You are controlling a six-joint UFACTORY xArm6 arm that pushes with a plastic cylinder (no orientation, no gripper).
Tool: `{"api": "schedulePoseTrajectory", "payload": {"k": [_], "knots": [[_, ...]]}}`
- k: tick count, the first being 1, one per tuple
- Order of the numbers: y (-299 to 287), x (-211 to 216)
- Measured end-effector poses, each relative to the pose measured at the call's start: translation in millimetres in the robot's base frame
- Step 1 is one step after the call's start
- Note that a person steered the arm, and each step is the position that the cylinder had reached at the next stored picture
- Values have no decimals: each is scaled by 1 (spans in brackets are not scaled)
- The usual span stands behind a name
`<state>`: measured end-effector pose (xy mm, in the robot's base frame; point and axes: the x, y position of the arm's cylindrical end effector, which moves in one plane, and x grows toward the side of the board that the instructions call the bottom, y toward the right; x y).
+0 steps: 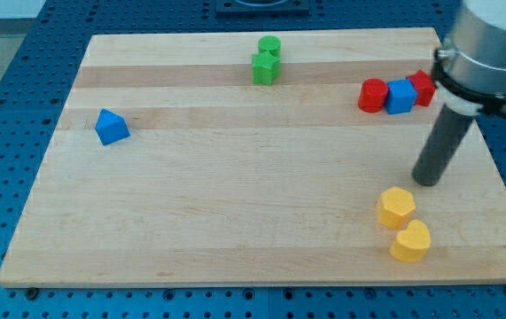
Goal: Push the blue cube closer to the blue traingle
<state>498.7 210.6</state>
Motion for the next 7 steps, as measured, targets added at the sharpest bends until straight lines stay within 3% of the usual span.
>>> {"api": "schedulePoseTrajectory", "payload": {"k": [1, 4, 5, 7], "knots": [[17, -78], [14, -170], [2, -185], [-76, -164]]}}
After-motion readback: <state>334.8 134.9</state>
